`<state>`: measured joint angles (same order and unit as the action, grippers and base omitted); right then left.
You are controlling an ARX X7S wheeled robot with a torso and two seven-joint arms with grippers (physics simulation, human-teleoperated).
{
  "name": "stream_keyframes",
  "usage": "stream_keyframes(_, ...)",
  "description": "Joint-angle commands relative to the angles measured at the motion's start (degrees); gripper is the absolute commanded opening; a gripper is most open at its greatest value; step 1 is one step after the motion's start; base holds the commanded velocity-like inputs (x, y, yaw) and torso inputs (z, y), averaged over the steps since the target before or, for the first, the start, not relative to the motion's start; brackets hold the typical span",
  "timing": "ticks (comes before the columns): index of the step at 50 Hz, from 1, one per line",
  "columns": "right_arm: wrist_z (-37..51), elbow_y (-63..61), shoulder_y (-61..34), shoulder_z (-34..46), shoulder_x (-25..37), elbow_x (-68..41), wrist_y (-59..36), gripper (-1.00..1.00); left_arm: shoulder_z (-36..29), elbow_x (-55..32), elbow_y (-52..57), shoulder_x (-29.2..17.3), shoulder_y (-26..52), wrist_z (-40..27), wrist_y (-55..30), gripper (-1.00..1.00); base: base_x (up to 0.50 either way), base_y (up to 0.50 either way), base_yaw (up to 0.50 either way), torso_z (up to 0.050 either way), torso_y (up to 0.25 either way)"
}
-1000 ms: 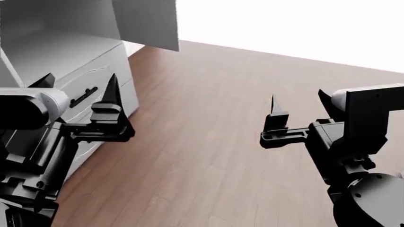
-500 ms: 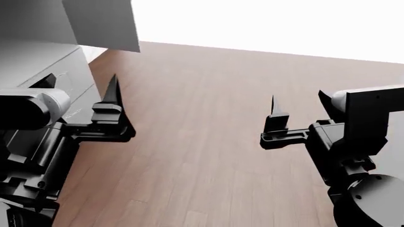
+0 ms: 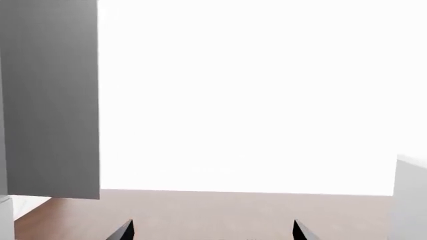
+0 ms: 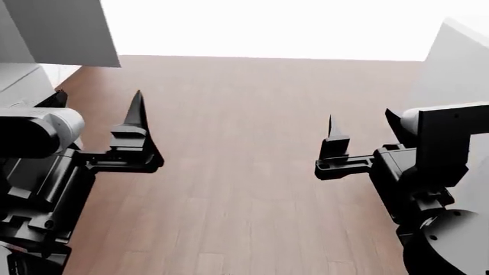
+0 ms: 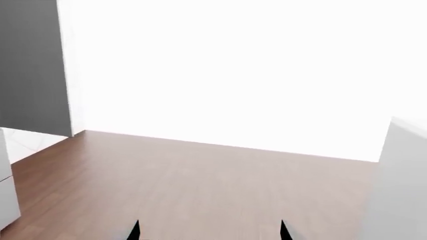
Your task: Pick the lemon from the counter and place it in the cabinet.
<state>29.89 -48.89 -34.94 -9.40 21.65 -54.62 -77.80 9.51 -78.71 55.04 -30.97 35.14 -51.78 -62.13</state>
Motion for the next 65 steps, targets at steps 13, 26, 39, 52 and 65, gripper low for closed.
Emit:
stream_keyframes(13,1.1,0.1,0.3,0.6,0.8,-0.9,1.1,1.0,-0.6,-0.3,0.0,-0.7,-0.2,-0.4,0.9,1.0,0.0,0.1,-0.45,0.0,0.0)
stream_keyframes(26,0.9,0.0,0.0,0.4,1.4,-3.4,0.8,1.0,-1.2,0.4,-0.1,-0.8,-0.2,-0.2,1.3,1.0,0.0,-0.16,0.0,0.0,0.0)
stream_keyframes(39,1.6,0.2,0.3,0.5,1.7,-4.2,1.3,1.0,-1.5,0.4,-0.3,-1.1,-0.2,-0.3,1.8,1.0,-0.01,-0.5,0.0,0.0,0.0)
stream_keyframes(52,3.1,1.2,-0.2,0.6,1.7,-5.8,0.3,1.0,-1.7,0.1,-0.3,-1.5,-0.3,-0.5,2.3,1.0,-0.23,-0.48,0.0,0.0,0.001)
stream_keyframes(65,3.8,1.6,-0.3,1.3,2.2,-6.1,0.8,1.0,-2.0,0.1,-0.3,-1.8,-0.5,-0.7,2.8,1.0,-0.5,-0.26,0.0,0.0,0.0)
